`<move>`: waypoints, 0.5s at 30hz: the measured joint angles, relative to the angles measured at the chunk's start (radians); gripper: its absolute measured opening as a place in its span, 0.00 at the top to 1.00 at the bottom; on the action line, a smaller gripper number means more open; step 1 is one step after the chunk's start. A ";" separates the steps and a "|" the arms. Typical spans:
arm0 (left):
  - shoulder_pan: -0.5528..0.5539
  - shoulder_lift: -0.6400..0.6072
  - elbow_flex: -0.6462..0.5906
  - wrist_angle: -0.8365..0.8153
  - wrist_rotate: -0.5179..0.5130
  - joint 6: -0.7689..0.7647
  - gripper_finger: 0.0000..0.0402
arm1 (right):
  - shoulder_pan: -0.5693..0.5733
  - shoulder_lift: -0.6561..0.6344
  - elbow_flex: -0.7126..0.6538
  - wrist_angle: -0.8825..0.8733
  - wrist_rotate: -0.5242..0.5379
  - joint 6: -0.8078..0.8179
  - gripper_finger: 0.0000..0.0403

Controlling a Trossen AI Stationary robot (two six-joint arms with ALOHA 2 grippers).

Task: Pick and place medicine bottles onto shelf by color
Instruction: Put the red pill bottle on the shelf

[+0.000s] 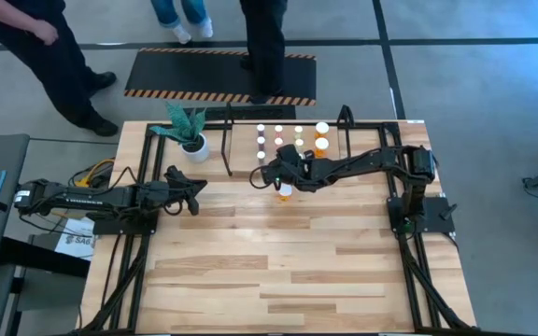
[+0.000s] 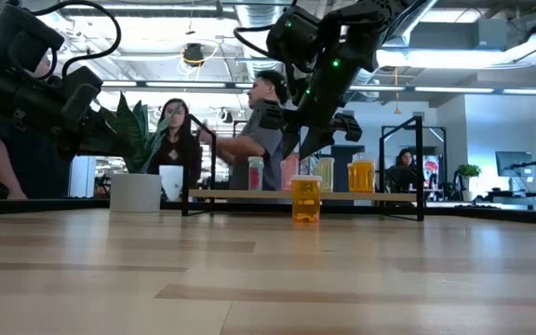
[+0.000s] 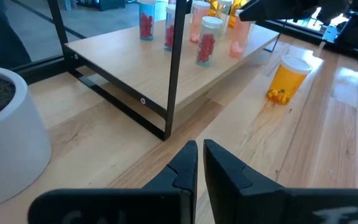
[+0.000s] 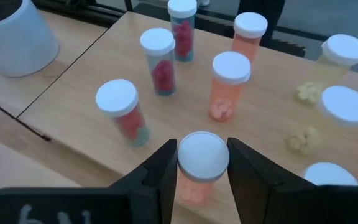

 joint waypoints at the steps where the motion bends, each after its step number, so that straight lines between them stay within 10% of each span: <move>1: 0.000 0.000 0.000 0.000 0.000 0.000 0.97 | 0.000 0.000 0.000 0.000 0.000 0.000 0.64; 15: 0.000 0.000 0.000 0.001 0.008 0.000 0.97 | 0.002 0.063 0.002 0.088 0.050 -0.027 0.64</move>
